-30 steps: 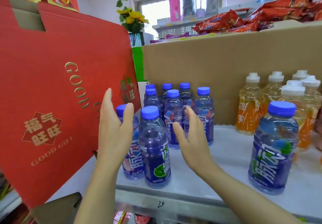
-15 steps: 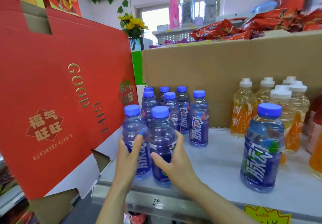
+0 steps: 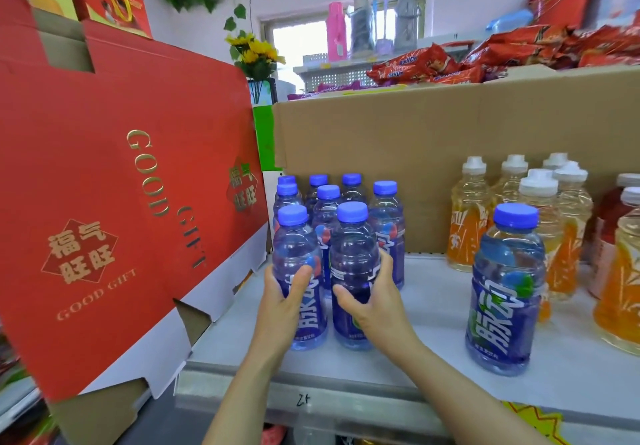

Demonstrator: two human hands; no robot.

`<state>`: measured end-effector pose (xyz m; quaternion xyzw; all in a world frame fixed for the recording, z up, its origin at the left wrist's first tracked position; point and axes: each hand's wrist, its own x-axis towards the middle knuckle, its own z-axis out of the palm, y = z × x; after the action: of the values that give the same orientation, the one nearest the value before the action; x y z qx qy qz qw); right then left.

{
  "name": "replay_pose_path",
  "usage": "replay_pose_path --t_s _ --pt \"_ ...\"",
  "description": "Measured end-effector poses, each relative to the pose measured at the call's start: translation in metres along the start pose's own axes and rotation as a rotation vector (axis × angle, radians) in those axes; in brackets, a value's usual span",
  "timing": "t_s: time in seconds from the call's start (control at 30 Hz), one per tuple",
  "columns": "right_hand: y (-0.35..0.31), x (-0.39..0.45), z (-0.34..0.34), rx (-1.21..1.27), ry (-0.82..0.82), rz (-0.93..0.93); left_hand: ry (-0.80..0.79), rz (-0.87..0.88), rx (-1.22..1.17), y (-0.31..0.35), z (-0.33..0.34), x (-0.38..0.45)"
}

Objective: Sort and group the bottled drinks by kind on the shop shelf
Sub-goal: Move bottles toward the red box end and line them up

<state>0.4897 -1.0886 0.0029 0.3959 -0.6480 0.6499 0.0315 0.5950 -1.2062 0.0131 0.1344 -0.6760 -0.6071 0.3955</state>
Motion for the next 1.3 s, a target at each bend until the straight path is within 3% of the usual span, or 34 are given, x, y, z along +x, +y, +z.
replay_pose_path --t_s 0.43,0.57,0.6,0.7,0.77,0.83,0.9,1.0,1.3 --pt "-0.006 0.0 0.054 0.084 -0.104 0.036 0.129 -0.031 0.076 -0.009 -0.029 0.029" --pt "-0.017 -0.004 0.03 0.029 -0.167 0.047 0.235 -0.002 0.111 0.005 -0.025 0.021" --pt "-0.02 -0.004 0.016 0.001 -0.103 0.039 0.29 0.049 0.178 0.012 -0.021 0.017" --pt "-0.018 0.018 -0.024 -0.146 0.381 -0.02 0.381 0.302 0.408 0.028 -0.005 0.005" --pt "-0.008 0.046 -0.034 -0.292 0.502 0.135 0.391 0.364 0.554 0.027 0.006 0.005" --pt "0.01 0.069 -0.036 -0.301 0.432 0.359 0.379 0.324 0.604 0.021 0.014 0.008" --pt "0.031 0.08 -0.034 -0.24 0.318 0.467 0.36 0.277 0.645 0.014 0.018 0.009" --pt "0.052 0.082 -0.026 -0.122 0.209 0.45 0.329 0.229 0.68 0.006 0.017 0.01" --pt "0.06 0.081 -0.005 -0.289 0.193 0.385 0.272 0.243 0.65 0.003 0.005 0.008"
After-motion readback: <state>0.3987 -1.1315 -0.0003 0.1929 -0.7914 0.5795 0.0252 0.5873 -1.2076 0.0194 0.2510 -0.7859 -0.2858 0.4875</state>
